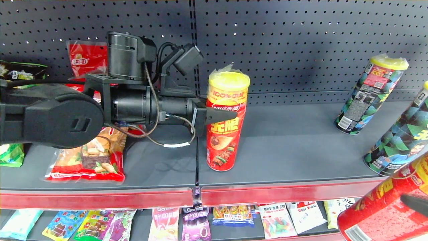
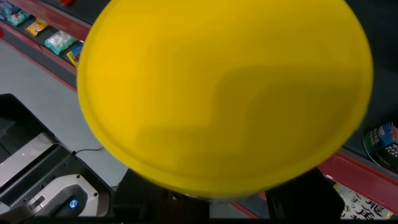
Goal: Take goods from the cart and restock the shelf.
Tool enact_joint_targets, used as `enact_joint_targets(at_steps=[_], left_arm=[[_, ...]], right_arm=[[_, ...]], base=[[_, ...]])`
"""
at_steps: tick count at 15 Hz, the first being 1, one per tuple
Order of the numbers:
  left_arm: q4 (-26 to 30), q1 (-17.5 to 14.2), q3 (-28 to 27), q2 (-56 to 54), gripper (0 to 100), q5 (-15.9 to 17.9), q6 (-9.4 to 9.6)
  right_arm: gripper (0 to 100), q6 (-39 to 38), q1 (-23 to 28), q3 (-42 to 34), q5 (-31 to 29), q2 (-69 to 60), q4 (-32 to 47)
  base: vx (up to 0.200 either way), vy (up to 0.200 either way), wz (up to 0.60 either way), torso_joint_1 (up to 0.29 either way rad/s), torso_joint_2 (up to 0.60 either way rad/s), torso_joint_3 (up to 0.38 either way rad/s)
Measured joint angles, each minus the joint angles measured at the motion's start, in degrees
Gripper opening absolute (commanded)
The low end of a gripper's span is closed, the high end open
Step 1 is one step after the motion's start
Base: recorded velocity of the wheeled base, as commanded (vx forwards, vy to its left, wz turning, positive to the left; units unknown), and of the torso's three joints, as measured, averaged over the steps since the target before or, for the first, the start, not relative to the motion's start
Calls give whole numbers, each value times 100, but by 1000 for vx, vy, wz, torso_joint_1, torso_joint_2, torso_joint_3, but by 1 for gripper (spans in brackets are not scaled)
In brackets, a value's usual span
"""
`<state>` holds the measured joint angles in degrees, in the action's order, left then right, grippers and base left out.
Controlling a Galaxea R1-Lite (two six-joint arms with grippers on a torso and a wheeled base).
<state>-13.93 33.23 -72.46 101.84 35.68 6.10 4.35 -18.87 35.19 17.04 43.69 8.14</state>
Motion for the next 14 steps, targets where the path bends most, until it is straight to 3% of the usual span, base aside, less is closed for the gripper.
enact_joint_targets(at_steps=[3, 14], left_arm=[[-317, 127, 293, -149, 0, -133, -197], [-544, 360, 734, -269, 0, -339, -257]], right_arm=[[0, -6, 0, -11, 0, 10, 0], [0, -6, 9, -20, -7, 2, 1]], base=[[0, 0, 0, 0, 0, 0], [0, 0, 0, 0, 0, 0]])
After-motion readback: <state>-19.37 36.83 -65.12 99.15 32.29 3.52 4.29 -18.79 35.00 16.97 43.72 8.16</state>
